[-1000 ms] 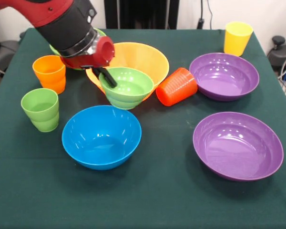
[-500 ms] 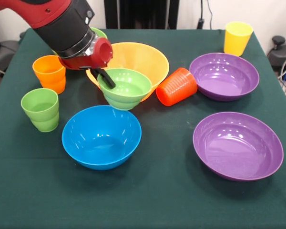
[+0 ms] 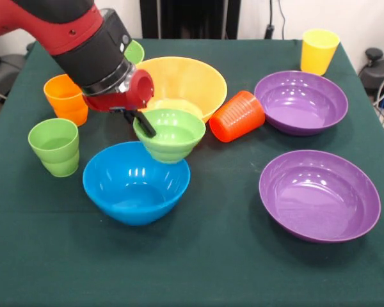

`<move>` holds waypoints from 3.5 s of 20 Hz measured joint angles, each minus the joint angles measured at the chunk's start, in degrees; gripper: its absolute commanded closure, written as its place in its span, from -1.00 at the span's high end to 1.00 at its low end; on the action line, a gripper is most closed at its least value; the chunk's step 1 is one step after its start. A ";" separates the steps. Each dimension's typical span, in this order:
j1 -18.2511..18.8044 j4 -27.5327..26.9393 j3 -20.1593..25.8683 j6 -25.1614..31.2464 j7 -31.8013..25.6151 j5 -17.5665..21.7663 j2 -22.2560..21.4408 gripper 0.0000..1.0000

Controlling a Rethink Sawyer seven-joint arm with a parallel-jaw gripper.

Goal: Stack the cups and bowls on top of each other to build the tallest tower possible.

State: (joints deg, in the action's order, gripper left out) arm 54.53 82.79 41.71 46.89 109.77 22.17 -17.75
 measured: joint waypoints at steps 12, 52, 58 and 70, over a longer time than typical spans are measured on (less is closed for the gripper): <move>0.06 -6.44 1.48 -1.85 -0.05 1.96 4.94 -1.00; -1.82 -22.45 3.48 -9.59 -6.00 5.62 12.70 -1.00; -6.38 -18.92 -2.13 -18.40 -5.82 9.46 7.97 -1.00; -22.05 -14.11 -17.96 -29.87 3.92 10.03 1.38 -1.00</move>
State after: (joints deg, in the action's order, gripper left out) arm 32.48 68.68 23.74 17.02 113.69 32.19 -16.37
